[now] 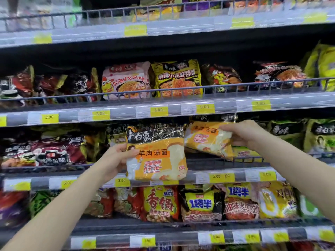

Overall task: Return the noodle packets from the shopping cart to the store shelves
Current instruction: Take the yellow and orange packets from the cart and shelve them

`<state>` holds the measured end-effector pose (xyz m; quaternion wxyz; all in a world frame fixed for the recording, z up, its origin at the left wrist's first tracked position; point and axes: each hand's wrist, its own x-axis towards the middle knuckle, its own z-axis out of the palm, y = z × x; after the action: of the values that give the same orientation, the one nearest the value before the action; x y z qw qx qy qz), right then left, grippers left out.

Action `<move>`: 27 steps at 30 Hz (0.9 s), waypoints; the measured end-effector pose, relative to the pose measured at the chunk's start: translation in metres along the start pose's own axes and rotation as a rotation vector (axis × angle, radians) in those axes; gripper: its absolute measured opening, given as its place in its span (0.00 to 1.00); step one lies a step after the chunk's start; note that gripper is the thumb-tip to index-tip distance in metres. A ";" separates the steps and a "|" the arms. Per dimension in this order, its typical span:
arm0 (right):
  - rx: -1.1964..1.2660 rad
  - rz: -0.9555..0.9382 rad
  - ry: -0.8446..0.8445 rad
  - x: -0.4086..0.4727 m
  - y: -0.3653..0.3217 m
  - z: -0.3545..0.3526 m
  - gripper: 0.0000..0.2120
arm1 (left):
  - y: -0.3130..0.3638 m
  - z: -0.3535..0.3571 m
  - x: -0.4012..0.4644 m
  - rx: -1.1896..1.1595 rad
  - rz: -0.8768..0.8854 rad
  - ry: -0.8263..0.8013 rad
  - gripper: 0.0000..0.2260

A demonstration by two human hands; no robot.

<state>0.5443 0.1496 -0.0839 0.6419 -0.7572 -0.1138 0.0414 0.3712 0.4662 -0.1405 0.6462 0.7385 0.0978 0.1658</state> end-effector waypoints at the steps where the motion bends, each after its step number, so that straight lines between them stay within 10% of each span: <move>1: -0.029 -0.005 0.001 0.006 -0.002 0.008 0.08 | 0.000 -0.003 -0.001 0.005 0.003 0.012 0.44; 15: -0.415 0.015 0.034 0.060 0.010 0.061 0.20 | -0.002 -0.027 -0.003 -0.018 0.017 0.050 0.48; 19: -0.652 0.000 0.032 0.056 0.012 0.061 0.19 | -0.002 -0.023 -0.002 -0.063 0.029 0.058 0.35; 27: -1.026 -0.056 0.102 0.058 0.017 0.074 0.11 | -0.001 -0.022 0.002 -0.031 0.011 0.067 0.47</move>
<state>0.5875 0.2314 -0.1081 0.1933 -0.9723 -0.1083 -0.0740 0.3654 0.4873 -0.1386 0.6530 0.7229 0.1127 0.1956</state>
